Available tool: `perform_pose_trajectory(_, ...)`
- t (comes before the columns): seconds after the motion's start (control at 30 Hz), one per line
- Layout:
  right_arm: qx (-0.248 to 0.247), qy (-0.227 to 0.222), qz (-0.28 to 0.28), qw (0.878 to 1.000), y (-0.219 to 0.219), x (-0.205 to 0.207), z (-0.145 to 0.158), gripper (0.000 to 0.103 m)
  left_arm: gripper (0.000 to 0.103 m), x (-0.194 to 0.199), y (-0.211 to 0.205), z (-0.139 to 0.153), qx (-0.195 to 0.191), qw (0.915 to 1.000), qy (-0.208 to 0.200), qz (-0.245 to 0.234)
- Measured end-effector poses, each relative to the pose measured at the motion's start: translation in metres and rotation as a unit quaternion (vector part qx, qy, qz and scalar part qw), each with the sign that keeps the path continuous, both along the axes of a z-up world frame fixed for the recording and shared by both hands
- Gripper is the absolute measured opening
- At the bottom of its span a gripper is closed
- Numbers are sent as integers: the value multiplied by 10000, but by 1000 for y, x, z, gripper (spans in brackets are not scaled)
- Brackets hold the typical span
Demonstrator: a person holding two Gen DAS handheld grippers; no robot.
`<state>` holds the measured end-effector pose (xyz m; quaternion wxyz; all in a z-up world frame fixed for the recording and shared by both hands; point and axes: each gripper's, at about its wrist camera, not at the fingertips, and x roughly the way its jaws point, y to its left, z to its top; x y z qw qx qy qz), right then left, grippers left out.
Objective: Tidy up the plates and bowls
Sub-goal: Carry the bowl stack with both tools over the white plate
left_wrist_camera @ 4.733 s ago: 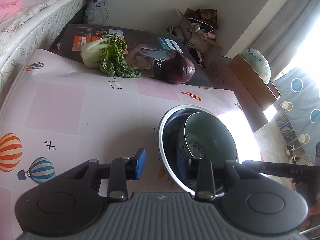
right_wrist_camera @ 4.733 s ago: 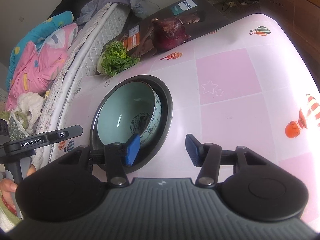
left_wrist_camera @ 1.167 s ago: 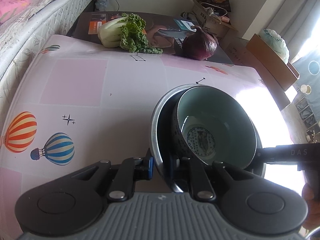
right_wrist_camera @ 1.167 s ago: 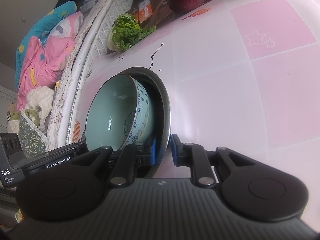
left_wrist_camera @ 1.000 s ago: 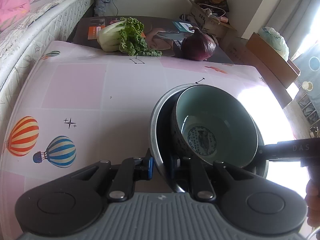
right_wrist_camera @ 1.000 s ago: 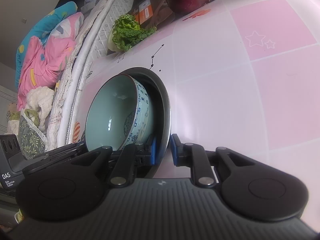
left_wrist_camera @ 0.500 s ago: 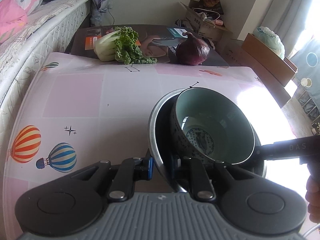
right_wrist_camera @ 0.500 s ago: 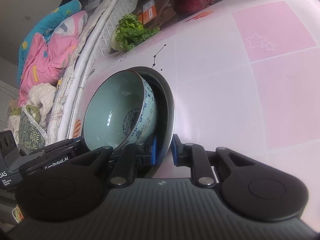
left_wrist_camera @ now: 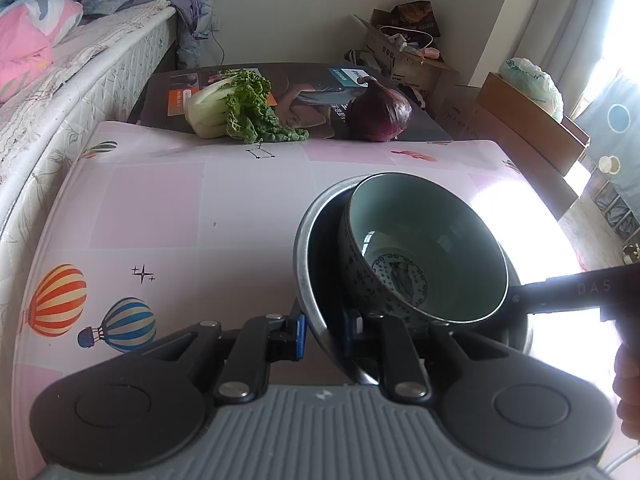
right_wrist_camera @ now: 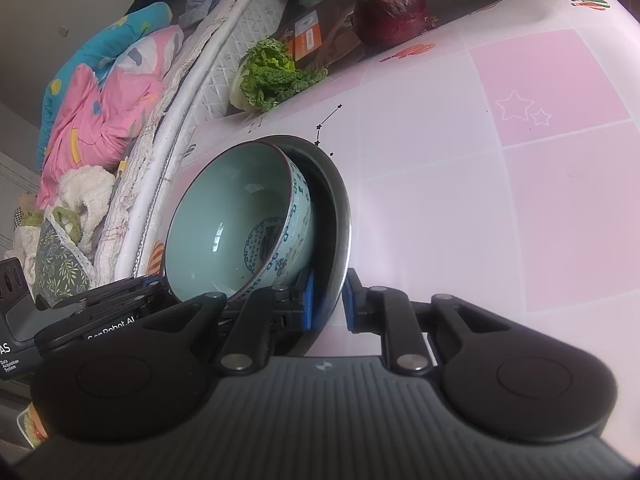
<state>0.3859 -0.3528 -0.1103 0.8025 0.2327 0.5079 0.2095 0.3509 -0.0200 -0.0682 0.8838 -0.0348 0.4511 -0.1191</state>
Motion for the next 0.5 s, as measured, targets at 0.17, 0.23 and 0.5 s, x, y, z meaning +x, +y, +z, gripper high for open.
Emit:
perform_pose_trajectory(0.17, -11, -50, 19, 10000, 1, 0, 3, 15, 18, -1, 1, 4, -9, 10000, -51, 14)
perform_pose_trajectory(0.23, -19, -69, 23, 10000, 1, 0, 3, 15, 18, -2, 2, 5, -11, 10000, -80, 22)
perform_pose_trajectory(0.5, -49, -155, 31, 9999, 0, -3, 10, 15, 18, -7, 2, 11, -22, 9999, -153, 15)
